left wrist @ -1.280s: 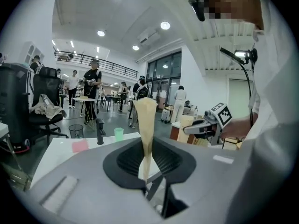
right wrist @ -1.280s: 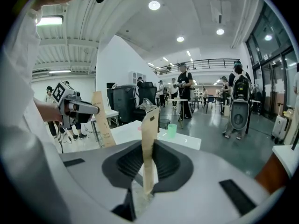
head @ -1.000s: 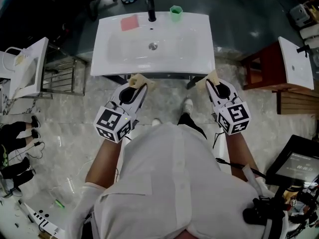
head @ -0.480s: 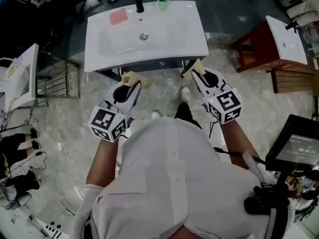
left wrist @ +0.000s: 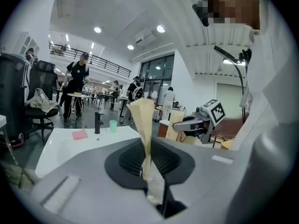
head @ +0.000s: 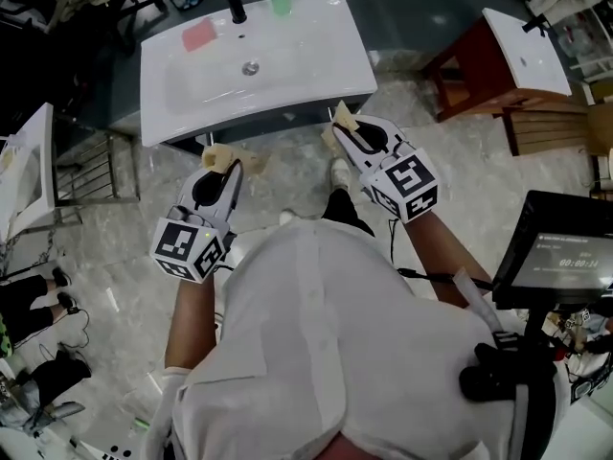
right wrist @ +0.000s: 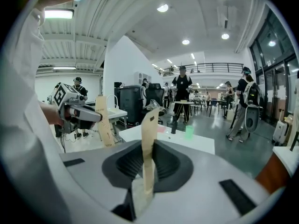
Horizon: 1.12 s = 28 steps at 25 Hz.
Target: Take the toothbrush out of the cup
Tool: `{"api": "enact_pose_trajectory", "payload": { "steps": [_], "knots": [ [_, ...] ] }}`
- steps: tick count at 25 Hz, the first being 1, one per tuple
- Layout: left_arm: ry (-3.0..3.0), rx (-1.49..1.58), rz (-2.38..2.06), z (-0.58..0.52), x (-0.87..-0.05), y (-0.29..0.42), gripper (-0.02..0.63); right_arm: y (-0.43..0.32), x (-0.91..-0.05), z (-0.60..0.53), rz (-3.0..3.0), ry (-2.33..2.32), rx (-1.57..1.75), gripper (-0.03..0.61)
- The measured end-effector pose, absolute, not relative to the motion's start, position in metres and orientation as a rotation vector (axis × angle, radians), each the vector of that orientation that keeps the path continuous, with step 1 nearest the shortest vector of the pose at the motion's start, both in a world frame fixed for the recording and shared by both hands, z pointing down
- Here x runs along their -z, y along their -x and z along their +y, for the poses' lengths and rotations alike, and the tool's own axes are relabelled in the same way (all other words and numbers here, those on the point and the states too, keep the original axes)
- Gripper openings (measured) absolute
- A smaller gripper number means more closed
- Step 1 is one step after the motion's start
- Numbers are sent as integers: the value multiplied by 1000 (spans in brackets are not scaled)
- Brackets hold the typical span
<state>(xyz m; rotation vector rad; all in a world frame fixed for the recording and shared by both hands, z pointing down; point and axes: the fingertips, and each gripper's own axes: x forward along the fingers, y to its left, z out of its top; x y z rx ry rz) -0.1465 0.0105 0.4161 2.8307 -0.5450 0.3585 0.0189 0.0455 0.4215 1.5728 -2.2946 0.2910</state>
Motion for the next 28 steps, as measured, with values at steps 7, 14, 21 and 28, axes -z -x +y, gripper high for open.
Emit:
{"api": "enact_pose_trajectory", "payload": {
  "steps": [7,14,21,28],
  "knots": [
    [-2818,-337,-566,6,-416,150,29,-12,-420,42,-2299,-1550,-278,48],
    [-2824,-329,-561,1,-413,150,29,-9,-417,37,-2297,-1553,-273,46],
    [-2830,-323,-546,1,-414,151,29,-7,-418,37,-2288,-1560,-268,46],
    [-2832,-320,-544,-2,-412,150,29,-7,-416,32,-2286,-1558,-263,46]
  ]
}}
